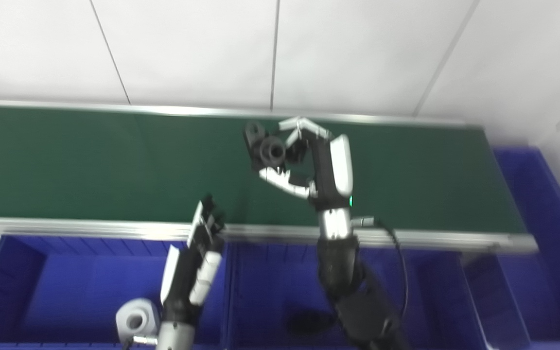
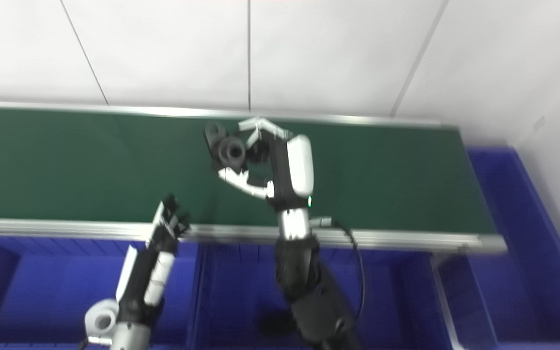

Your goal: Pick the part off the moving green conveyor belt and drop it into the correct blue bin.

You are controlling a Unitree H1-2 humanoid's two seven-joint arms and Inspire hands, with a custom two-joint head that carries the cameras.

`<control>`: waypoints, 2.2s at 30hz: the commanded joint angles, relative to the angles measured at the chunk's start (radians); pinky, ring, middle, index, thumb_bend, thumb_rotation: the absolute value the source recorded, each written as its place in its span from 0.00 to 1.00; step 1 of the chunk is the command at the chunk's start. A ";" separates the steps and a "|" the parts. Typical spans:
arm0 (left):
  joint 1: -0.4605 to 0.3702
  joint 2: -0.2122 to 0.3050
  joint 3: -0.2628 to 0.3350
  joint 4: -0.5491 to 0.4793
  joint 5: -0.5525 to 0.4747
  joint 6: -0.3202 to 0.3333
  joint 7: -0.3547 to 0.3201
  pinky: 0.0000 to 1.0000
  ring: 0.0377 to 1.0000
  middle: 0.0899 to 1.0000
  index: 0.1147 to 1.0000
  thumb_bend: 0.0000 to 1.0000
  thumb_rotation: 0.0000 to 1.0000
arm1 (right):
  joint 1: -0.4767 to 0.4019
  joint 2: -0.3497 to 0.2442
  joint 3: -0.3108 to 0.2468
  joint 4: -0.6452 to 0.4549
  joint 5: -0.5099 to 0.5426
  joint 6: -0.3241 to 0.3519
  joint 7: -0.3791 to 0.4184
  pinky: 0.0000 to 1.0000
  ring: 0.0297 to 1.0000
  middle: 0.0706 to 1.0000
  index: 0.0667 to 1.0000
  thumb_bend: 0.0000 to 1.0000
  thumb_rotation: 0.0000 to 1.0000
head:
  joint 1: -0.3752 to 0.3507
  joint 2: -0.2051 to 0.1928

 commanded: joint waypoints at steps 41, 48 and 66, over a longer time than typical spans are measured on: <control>-0.057 0.080 0.095 -0.017 -0.099 0.022 -0.078 0.89 0.92 1.00 1.00 0.64 1.00 | 0.567 -0.259 0.063 -0.497 0.037 -0.097 0.128 0.15 0.17 0.24 0.45 0.49 0.14 | -0.057 -0.007; -0.048 0.095 0.096 -0.037 -0.097 0.042 -0.088 0.89 0.92 1.00 1.00 0.64 0.99 | 0.598 -0.238 0.036 -0.399 0.000 -0.094 0.121 0.19 0.23 0.30 0.45 0.49 0.14 | -0.059 -0.001; -0.023 0.086 0.089 -0.088 -0.102 0.080 -0.092 0.86 0.90 0.99 1.00 0.65 0.98 | 0.594 -0.163 -0.033 -0.386 -0.190 0.411 0.374 0.31 0.35 0.43 0.61 0.62 0.41 | -0.052 0.009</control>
